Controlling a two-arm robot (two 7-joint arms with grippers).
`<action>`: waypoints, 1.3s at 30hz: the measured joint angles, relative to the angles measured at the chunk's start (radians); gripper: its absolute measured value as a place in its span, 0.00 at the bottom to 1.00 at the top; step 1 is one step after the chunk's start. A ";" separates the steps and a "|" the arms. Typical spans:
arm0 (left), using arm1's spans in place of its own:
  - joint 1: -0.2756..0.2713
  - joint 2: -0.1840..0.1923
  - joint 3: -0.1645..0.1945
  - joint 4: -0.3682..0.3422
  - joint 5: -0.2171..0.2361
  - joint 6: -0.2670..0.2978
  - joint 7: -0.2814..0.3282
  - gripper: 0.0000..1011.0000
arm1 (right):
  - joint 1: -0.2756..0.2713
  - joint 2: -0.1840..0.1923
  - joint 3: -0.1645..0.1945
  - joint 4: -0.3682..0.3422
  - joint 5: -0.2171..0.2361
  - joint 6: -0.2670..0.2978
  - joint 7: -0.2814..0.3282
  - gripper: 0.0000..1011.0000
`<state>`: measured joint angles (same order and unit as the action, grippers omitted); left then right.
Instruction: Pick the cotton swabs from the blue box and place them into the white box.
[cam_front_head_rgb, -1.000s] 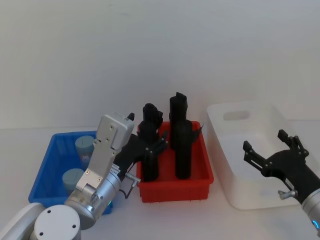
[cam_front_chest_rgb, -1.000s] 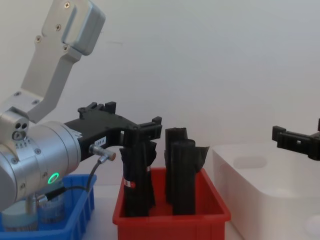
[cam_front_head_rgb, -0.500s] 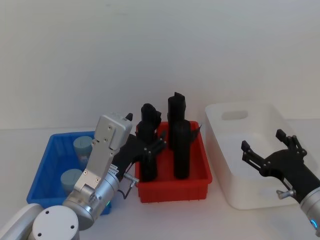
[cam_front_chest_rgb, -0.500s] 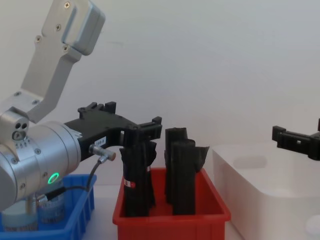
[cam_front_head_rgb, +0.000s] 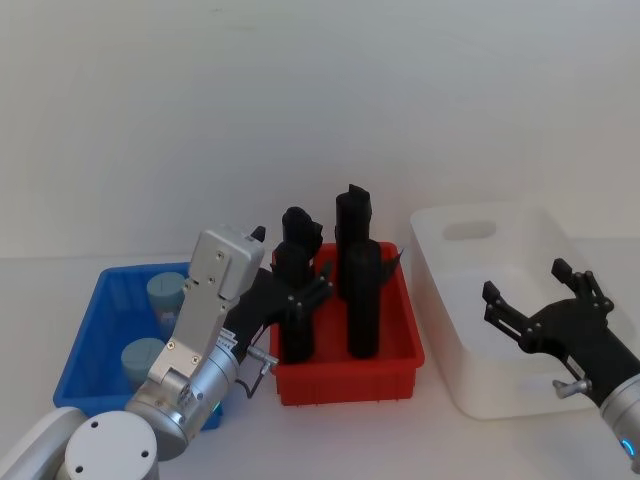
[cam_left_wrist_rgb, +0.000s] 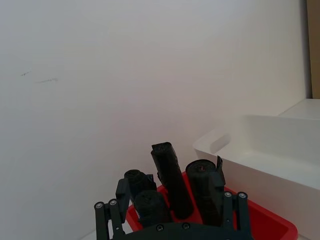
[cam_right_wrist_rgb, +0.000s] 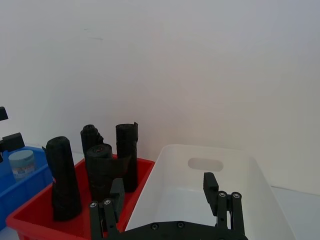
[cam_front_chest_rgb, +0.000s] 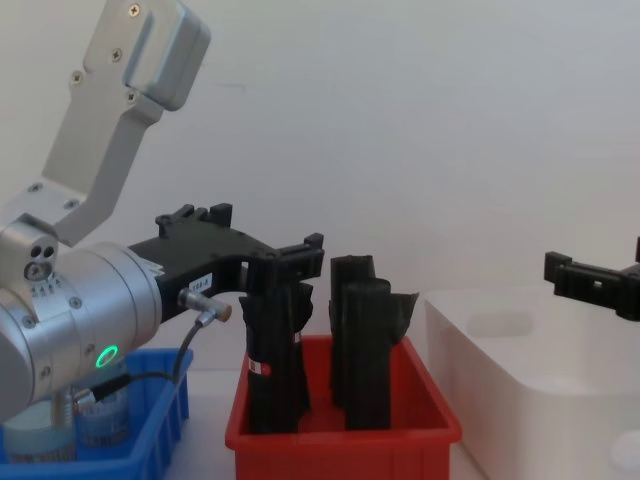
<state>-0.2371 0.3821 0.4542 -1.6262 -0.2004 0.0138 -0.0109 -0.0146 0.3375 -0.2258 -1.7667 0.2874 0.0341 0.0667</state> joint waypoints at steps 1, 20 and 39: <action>0.000 0.000 0.000 0.000 0.000 0.000 0.000 0.99 | 0.000 0.000 0.000 0.000 0.000 0.000 0.000 0.99; 0.000 0.000 0.000 0.000 0.000 0.000 0.000 0.99 | 0.000 0.000 0.000 0.000 0.000 0.000 0.000 0.99; 0.000 0.000 0.000 0.000 0.000 0.000 0.000 0.99 | 0.008 -0.006 -0.002 0.004 -0.001 0.003 0.003 0.99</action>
<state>-0.2372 0.3821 0.4542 -1.6262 -0.2004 0.0139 -0.0109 -0.0068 0.3315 -0.2275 -1.7627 0.2862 0.0367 0.0699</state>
